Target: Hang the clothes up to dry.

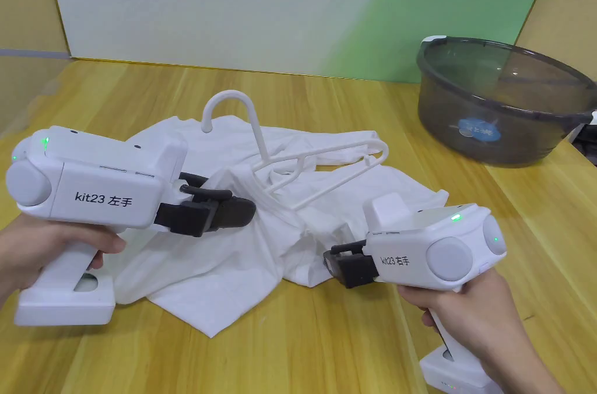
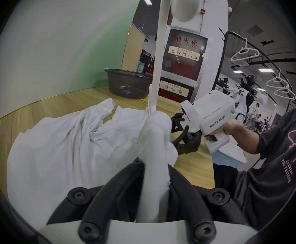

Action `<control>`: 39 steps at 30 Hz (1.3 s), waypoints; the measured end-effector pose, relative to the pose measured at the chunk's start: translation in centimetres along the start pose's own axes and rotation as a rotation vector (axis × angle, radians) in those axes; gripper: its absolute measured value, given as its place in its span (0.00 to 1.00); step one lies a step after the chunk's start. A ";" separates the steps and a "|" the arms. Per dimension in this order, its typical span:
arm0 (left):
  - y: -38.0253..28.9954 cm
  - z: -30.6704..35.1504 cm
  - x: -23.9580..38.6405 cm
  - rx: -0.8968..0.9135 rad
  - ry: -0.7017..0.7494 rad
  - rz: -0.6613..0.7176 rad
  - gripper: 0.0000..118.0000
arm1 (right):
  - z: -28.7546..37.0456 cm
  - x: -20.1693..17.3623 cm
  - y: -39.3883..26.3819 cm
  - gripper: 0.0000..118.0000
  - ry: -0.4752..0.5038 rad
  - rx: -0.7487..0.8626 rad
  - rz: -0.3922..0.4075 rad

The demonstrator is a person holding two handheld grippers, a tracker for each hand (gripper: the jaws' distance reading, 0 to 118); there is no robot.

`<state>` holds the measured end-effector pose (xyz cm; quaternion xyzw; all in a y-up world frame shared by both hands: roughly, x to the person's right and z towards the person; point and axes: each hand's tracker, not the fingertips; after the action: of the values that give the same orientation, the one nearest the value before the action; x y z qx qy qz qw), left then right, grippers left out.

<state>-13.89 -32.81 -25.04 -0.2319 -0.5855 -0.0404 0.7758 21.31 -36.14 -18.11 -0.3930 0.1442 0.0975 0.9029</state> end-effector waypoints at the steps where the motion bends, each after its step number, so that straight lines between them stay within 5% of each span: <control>1: 0.0 0.0 0.0 -0.003 -0.009 0.003 0.01 | -0.2 0.0 0.1 0.55 0.013 0.009 -0.001; 13: -0.2 0.1 0.1 -0.005 0.007 0.000 0.02 | -0.9 -1.0 1.7 0.55 0.036 0.097 0.095; 14: -0.2 0.1 0.1 -0.006 0.007 -0.001 0.02 | -1.1 -1.0 2.0 0.53 0.035 0.091 0.089; 15: -0.2 0.1 0.1 -0.003 0.006 -0.002 0.01 | -1.3 -1.1 2.3 0.40 0.035 0.083 0.084; 16: -0.2 0.0 0.2 -0.003 -0.001 0.000 0.02 | -1.6 -0.9 2.5 0.13 0.048 0.063 0.057; 17: -0.3 0.1 0.2 0.000 0.003 -0.004 0.01 | -1.8 -0.7 2.5 0.07 0.064 0.076 0.031; 20: -0.1 -0.1 0.6 -0.010 0.012 -0.011 0.01 | -2.3 0.4 2.5 0.07 0.120 0.043 -0.120; 23: -0.1 0.0 1.0 -0.027 0.033 -0.034 0.01 | -1.1 1.1 2.2 0.07 0.054 0.142 -0.059; 26: 0.3 0.3 1.3 -0.039 0.030 -0.059 0.01 | 0.1 3.7 1.9 0.07 0.034 0.190 -0.219; 31: 0.9 0.4 2.1 -0.050 0.056 -0.094 0.01 | 1.8 8.1 2.6 0.07 0.034 0.225 -0.369; 39: 1.8 -0.2 2.5 -0.100 0.101 -0.085 0.01 | 1.0 12.7 4.0 0.07 0.053 0.231 -0.402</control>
<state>-12.31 -30.80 -23.38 -0.2429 -0.5522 -0.1139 0.7894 32.32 -31.92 -24.44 -0.3102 0.0971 -0.1118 0.9391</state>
